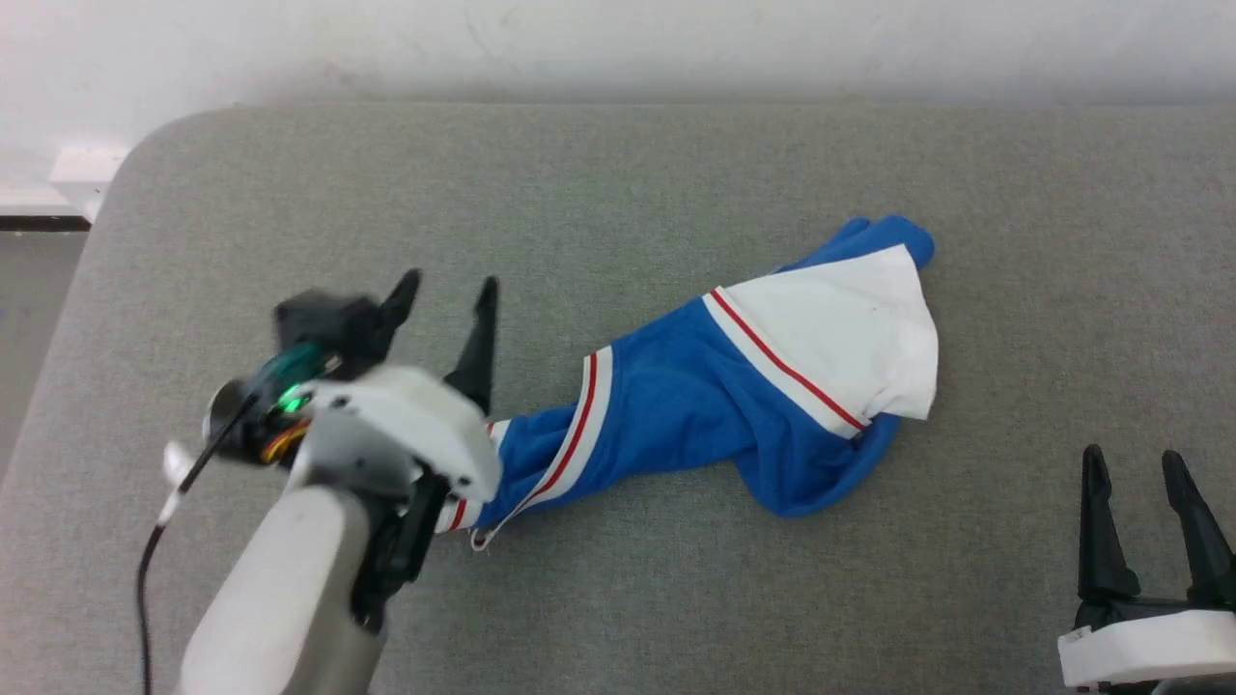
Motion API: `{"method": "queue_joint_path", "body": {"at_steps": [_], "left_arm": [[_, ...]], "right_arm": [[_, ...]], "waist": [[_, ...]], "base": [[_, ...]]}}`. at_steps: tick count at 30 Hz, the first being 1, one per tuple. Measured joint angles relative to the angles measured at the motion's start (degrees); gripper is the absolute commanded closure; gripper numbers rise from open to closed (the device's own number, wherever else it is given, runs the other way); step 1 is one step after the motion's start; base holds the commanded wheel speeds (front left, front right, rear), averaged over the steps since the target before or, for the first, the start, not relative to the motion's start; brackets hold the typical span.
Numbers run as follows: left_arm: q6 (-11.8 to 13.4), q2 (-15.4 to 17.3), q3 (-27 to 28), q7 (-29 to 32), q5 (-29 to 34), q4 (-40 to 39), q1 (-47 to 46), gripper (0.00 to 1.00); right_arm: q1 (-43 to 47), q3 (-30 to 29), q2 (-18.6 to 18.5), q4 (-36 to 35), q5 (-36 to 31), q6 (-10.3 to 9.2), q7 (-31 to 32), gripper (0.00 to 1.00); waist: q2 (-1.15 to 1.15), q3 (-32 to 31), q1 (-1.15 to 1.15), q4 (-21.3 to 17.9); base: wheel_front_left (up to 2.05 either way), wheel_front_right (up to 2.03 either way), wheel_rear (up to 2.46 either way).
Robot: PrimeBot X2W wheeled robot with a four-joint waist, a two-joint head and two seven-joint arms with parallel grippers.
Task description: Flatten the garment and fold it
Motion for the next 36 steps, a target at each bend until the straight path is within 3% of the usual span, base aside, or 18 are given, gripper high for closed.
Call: {"method": "queue_joint_path", "body": {"at_steps": [9, 17, 21, 22, 23, 24, 32, 36], "left_arm": [[-8.43, -2.35, -9.55, 11.2, 0.67, 15.48, -12.13, 0.0], [-10.5, -1.47, -12.01, 18.4, 0.86, 24.79, -16.58, 0.0], [-11.57, -1.35, -12.06, 18.83, 0.59, 26.66, -18.92, 0.0], [-12.02, -1.42, -11.98, 18.72, 0.43, 26.84, -19.34, 0.12], [-12.13, -1.58, -11.87, 18.27, 0.09, 27.03, -19.71, 0.76], [-12.57, -1.77, -11.91, 18.04, -0.09, 27.2, -19.91, 1.0], [-14.49, -3.03, -12.29, 16.56, -1.91, 28.13, -19.97, 1.0], [-12.22, -3.12, -11.25, 11.6, -1.0, 26.82, -20.19, 1.0]], "right_arm": [[-1.34, -0.04, 0.01, -1.03, -0.32, 0.0, 0.52, 0.0], [-2.42, -0.55, 0.0, -2.24, -0.46, 0.0, 0.88, 0.0], [-2.64, -0.65, 0.0, -2.9, -0.49, 0.0, 0.89, 0.0], [-2.65, -0.74, 0.01, -3.07, -0.56, 0.0, 0.97, 0.0], [-2.66, -0.9, 0.01, -3.18, -0.67, 0.0, 1.01, 0.0], [-2.66, -1.08, 0.01, -3.22, -0.86, 0.0, 1.02, 0.0], [-2.85, -1.4, 0.01, -3.2, -1.21, 0.0, 1.46, 0.0], [-2.84, -1.29, 0.01, -3.01, -1.42, 0.0, 1.52, 0.0]], "waist": [[0.0, 3.16, 0.0, -3.0], [0.0, 6.35, 0.01, -5.42], [0.0, 7.61, 0.0, -6.17], [0.0, 7.85, 0.0, -6.25], [0.0, 8.08, 0.0, -6.26], [0.0, 8.2, 0.01, -6.18], [0.0, 6.98, 0.0, -4.75], [0.0, 5.62, 0.0, -3.95]], "base": [[0.0, 0.0, 0.0], [0.0, 0.0, 0.0], [0.0, 0.0, 0.0], [0.0, 0.0, 0.0], [0.0, 0.0, 0.0], [0.0, 0.0, 0.0], [0.0, 0.0, 0.0], [0.0, 0.0, 0.0]]}}
